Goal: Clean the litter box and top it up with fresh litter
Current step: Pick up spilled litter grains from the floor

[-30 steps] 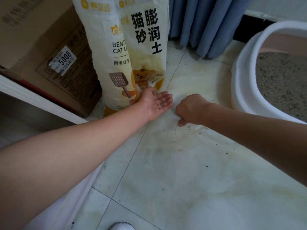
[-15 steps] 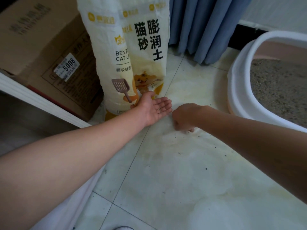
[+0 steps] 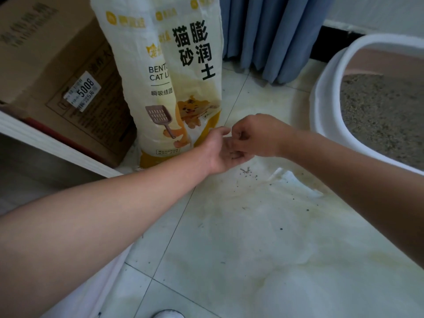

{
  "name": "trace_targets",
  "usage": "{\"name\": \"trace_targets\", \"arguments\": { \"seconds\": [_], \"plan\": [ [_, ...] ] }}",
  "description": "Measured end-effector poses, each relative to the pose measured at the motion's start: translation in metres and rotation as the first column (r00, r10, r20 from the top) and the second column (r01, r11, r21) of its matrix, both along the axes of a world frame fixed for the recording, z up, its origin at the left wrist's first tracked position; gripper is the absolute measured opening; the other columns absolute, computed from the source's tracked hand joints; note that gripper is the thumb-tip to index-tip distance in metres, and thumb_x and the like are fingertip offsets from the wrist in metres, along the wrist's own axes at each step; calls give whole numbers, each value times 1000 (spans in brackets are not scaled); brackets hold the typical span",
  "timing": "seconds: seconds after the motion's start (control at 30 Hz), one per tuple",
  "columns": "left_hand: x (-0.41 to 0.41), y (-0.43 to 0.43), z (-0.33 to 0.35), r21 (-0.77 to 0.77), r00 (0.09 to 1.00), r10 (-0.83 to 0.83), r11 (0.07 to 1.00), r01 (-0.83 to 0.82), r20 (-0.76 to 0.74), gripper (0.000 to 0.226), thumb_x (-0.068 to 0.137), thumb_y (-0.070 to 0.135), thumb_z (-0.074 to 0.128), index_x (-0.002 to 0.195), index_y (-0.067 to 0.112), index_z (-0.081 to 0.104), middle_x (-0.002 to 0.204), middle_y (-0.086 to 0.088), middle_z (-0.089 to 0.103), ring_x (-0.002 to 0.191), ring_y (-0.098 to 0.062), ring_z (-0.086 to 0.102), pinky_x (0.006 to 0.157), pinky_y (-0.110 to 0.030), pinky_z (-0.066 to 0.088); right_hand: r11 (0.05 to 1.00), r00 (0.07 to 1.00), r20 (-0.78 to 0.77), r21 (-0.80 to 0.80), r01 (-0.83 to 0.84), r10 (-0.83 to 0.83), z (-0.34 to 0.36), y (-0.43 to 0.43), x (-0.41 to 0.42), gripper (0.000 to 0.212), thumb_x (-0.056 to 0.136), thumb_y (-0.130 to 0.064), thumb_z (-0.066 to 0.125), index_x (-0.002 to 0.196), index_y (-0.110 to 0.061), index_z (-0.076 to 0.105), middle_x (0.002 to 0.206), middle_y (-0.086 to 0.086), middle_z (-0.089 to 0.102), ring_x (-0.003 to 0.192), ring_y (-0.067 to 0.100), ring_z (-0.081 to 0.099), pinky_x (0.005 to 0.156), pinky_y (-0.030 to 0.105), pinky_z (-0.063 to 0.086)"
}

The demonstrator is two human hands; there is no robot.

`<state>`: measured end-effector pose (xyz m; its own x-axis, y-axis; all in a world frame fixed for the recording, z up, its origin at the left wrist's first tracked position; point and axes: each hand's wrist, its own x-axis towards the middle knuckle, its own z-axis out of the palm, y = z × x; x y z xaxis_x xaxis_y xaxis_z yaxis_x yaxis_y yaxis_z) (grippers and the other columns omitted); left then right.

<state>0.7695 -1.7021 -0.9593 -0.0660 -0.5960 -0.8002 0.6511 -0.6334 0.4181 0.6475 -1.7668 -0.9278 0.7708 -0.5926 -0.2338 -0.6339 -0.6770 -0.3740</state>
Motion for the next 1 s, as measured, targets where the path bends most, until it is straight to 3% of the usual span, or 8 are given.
{"name": "trace_targets", "arguments": {
  "seconds": [0.2, 0.3, 0.47, 0.5, 0.63, 0.8, 0.9, 1.0],
  "plan": [
    [10, 1, -2, 25, 990, 131, 991, -132, 59, 41, 106, 24, 34, 106, -5, 63, 94, -21, 70, 89, -32, 67, 78, -43, 58, 996, 990, 114, -24, 87, -83, -9, 1, -22, 25, 93, -29, 57, 72, -22, 66, 59, -10, 65, 59, 5, 61, 68, 29, 53],
    [19, 0, -7, 35, 979, 191, 980, -194, 71, 39, 104, 24, 38, 104, -4, 65, 91, -20, 71, 88, -30, 67, 79, -42, 58, 991, 991, 24, 11, 133, -134, -23, 10, -35, 28, 94, -34, 56, 72, -20, 66, 60, -10, 67, 62, 7, 64, 69, 28, 53],
    [19, -5, -11, 33, 974, 216, 975, -218, 66, 40, 104, 26, 38, 103, -4, 65, 94, -20, 70, 90, -30, 66, 81, -42, 57, 859, 954, -227, 430, 279, -197, -42, 33, -46, 37, 92, -36, 56, 68, -12, 71, 62, 0, 72, 52, 17, 66, 52, 22, 48],
    [18, -6, -11, 33, 975, 214, 976, -217, 64, 41, 104, 26, 38, 102, -4, 65, 94, -20, 70, 89, -30, 66, 81, -42, 57, 867, 947, -259, 408, 286, -190, -45, 36, -47, 37, 91, -39, 57, 67, -13, 69, 60, 0, 70, 52, 17, 64, 52, 23, 47],
    [14, -8, -13, 32, 977, 206, 978, -208, 56, 42, 104, 27, 37, 100, -4, 65, 93, -20, 69, 87, -30, 66, 81, -42, 57, 987, 897, -414, -39, 154, -156, -45, 35, -47, 46, 85, -61, 59, 66, -20, 51, 67, -5, 54, 68, 18, 54, 56, 26, 36],
    [14, -6, -15, 36, 980, 191, 981, -193, 50, 42, 104, 29, 38, 99, -3, 65, 91, -19, 70, 87, -29, 66, 80, -41, 57, 994, 846, -531, -111, -19, -43, -39, 42, -27, 21, 98, -31, 52, 102, -15, 65, 84, 0, 55, 85, 25, 58, 68, 28, 40],
    [17, -5, -17, 39, 980, 191, 980, -194, 55, 42, 104, 29, 39, 100, -3, 66, 91, -18, 71, 88, -29, 66, 79, -41, 58, 989, 753, -657, -85, -119, 34, -34, 46, -10, 24, 96, -16, 57, 119, -14, 63, 110, 2, 64, 105, 24, 62, 73, 30, 41],
    [19, -5, -16, 36, 979, 192, 980, -195, 67, 41, 103, 28, 40, 102, -3, 66, 91, -18, 71, 88, -29, 67, 80, -41, 58, 996, 708, -704, -5, -89, 60, -29, 39, 1, 10, 94, -20, 60, 102, -14, 63, 102, 0, 65, 100, 23, 62, 76, 31, 42]
  ]
}}
